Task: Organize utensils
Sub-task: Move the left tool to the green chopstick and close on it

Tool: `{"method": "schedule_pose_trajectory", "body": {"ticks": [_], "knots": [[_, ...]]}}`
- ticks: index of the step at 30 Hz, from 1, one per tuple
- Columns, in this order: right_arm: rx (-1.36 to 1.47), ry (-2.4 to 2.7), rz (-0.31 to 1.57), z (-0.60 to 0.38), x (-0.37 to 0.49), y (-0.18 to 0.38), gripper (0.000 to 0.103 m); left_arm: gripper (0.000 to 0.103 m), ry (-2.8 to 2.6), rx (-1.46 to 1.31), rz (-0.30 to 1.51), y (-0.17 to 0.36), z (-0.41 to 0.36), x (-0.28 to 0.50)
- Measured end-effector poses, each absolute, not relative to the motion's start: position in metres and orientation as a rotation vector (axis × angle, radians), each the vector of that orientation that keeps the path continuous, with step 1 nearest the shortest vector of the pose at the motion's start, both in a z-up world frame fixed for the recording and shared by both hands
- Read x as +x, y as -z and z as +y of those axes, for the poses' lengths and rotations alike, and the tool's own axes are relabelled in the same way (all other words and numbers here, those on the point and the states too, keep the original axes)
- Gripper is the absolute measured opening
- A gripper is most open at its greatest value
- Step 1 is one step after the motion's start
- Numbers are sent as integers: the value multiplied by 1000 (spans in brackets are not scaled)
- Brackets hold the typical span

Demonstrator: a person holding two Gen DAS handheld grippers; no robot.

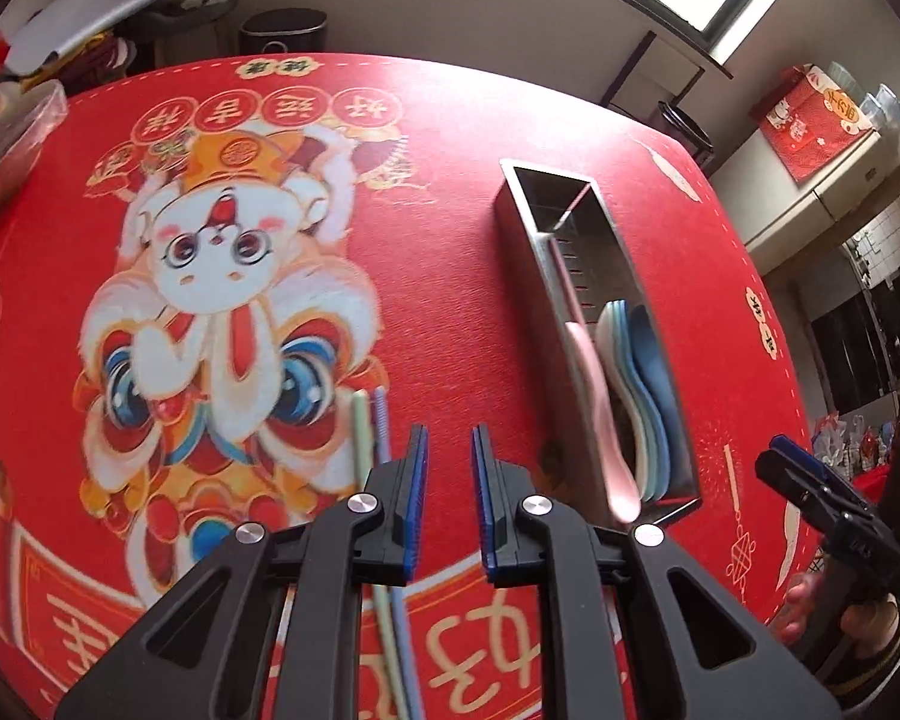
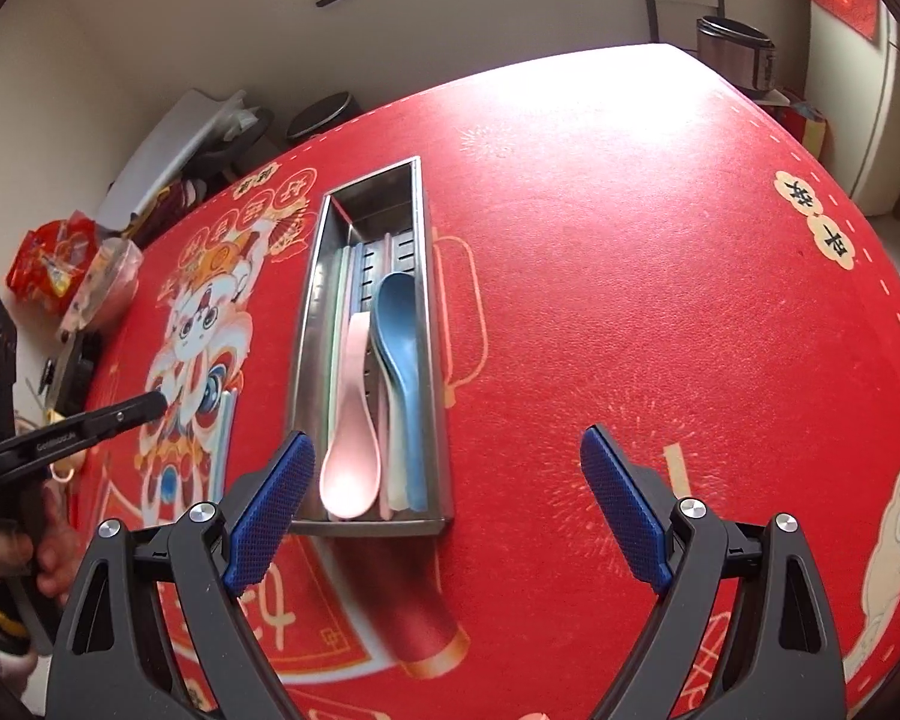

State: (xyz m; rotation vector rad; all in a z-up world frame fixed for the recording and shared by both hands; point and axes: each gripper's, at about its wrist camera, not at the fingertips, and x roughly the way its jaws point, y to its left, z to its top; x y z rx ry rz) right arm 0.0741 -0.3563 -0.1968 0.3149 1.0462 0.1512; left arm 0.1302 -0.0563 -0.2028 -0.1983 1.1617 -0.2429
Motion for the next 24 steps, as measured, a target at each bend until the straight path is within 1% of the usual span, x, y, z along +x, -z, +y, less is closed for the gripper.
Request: {"method": "schedule_pose_trajectory", "body": {"ticks": [6, 16, 24], "knots": [[268, -160, 1055, -329, 74, 195, 87, 15, 215, -178, 1214, 229, -22, 98], [226, -185, 1085, -305, 68, 196, 87, 15, 271, -134, 1267, 268, -29, 73], [223, -164, 1085, -308, 64, 194, 87, 15, 289, -88, 1265, 272, -37, 74]]}}
